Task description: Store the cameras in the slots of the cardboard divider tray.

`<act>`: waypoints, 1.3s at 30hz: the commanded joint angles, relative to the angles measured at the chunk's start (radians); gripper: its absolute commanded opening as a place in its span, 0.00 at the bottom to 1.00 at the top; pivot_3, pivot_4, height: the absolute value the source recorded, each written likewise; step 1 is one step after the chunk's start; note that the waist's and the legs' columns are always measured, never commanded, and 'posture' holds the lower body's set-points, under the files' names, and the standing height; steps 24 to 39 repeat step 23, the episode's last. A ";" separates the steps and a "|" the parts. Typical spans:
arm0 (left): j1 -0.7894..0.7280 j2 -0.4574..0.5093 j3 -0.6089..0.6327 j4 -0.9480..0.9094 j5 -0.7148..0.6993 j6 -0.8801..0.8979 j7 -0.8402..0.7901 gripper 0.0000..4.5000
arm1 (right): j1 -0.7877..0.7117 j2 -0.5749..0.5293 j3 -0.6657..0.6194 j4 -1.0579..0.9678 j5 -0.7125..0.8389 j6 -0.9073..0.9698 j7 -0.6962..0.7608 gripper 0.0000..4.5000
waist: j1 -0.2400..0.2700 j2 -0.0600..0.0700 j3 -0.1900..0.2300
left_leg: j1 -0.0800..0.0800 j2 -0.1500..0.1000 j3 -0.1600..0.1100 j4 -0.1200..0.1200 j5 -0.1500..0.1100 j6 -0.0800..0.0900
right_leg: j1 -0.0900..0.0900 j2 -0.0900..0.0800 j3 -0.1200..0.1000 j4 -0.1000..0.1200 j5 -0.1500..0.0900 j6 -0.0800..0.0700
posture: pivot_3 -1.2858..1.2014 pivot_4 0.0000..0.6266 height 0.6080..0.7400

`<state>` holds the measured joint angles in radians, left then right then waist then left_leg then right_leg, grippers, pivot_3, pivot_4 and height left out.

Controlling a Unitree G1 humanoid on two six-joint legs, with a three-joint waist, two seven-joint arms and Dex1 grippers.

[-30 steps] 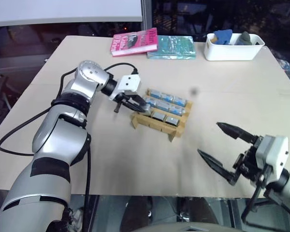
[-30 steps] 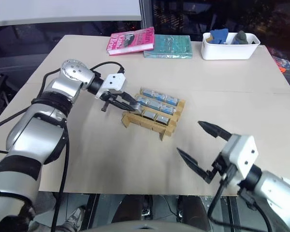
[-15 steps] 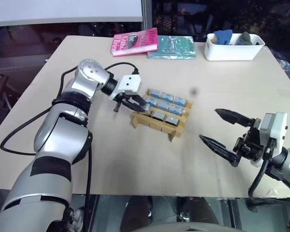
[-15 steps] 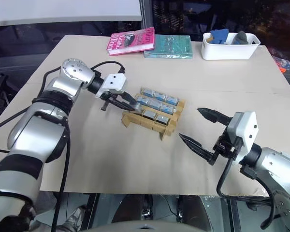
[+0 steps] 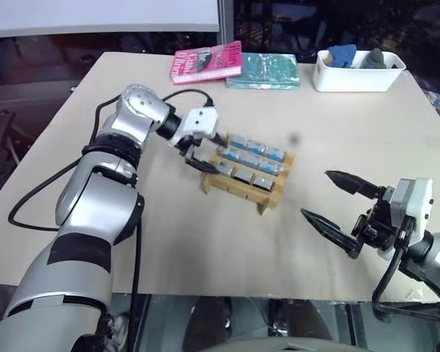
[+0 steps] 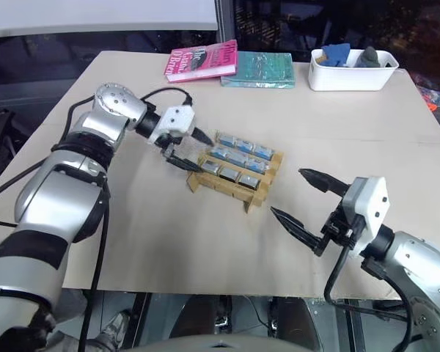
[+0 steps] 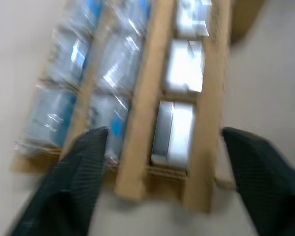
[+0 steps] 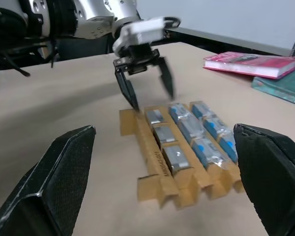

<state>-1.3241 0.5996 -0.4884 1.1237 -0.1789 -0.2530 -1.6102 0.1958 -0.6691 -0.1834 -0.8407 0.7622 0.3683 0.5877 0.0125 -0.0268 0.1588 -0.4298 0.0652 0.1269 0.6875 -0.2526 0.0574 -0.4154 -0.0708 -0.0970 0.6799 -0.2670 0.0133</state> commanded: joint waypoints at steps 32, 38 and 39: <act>1.402 0.094 0.925 -1.607 -0.496 0.854 0.820 0.98 | 0.240 -0.032 -0.248 0.229 -0.146 -0.088 0.215 1.00 | 0.008 0.005 -0.003 | 0.019 -0.002 -0.008 -0.003 -0.005 0.000 | 0.017 -0.009 0.000 -0.001 -0.003 0.000 | 0.52 0.24 1.00; 1.402 0.094 0.925 -1.607 -0.496 0.854 0.820 0.98 | 0.240 -0.032 -0.248 0.229 -0.146 -0.088 0.215 1.00 | 0.008 0.005 -0.003 | 0.019 -0.002 -0.008 -0.003 -0.005 0.000 | 0.017 -0.009 0.000 -0.001 -0.003 0.000 | 0.52 0.24 1.00; 1.402 0.094 0.925 -1.607 -0.496 0.854 0.820 0.98 | 0.240 -0.032 -0.248 0.229 -0.146 -0.088 0.215 1.00 | 0.008 0.005 -0.003 | 0.019 -0.002 -0.008 -0.003 -0.005 0.000 | 0.017 -0.009 0.000 -0.001 -0.003 0.000 | 0.52 0.24 1.00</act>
